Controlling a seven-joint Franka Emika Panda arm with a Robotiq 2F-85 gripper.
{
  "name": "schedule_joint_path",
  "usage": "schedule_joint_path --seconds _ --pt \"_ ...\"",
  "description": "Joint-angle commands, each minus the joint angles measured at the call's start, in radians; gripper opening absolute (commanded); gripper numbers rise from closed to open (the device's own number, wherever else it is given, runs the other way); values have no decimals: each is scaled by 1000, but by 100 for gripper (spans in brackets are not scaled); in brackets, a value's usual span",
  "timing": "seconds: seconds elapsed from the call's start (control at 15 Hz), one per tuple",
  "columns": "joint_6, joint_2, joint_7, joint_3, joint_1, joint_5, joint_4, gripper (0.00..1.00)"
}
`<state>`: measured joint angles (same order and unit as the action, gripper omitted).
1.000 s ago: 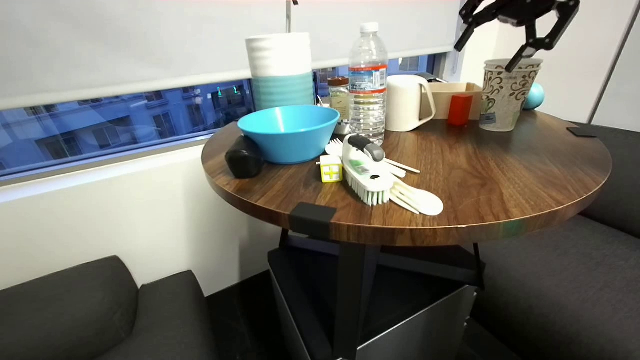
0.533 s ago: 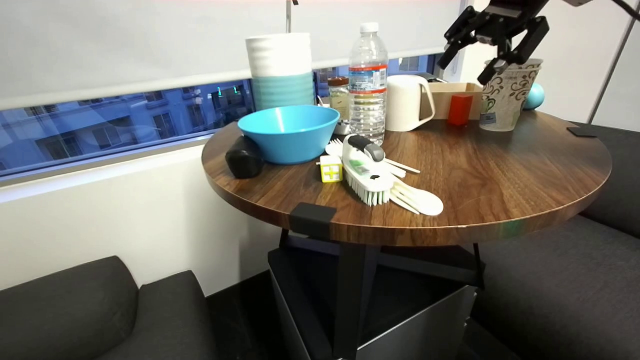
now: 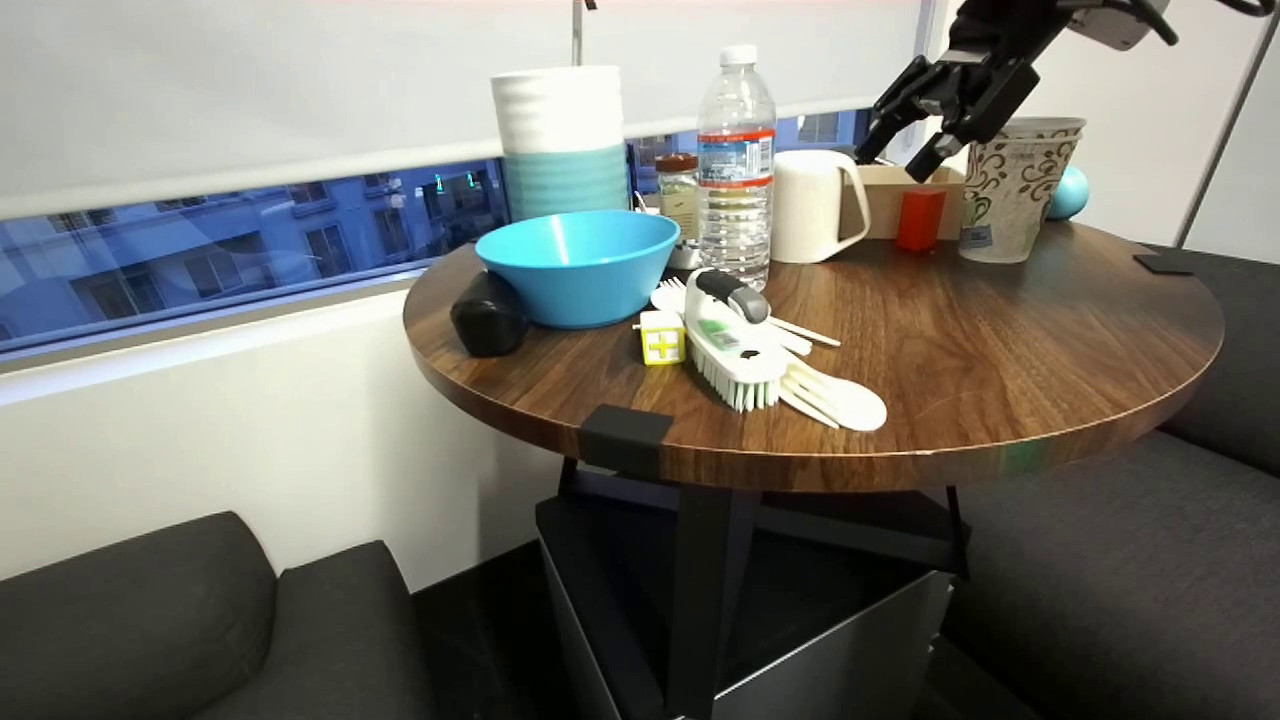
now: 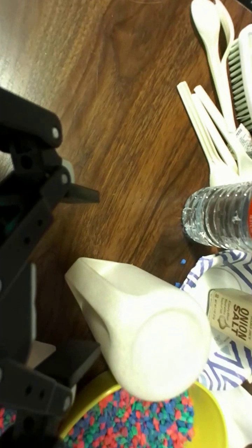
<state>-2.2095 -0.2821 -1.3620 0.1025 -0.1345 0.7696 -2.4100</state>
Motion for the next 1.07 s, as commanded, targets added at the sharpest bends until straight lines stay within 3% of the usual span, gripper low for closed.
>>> schedule_joint_path --seconds 0.0,0.4,0.53,0.6,0.73,0.8,1.0 --pt "-21 61 -60 -8 1 67 43 100" --pt "-39 117 -96 -8 4 95 65 100" --pt "-39 130 -104 -7 6 98 69 81" --pt "-40 136 -108 -6 6 99 72 66" --pt "-41 145 -112 -6 7 100 76 55" --pt "-45 149 -114 -5 7 101 78 88" --pt "-50 157 -117 -4 8 107 81 90"
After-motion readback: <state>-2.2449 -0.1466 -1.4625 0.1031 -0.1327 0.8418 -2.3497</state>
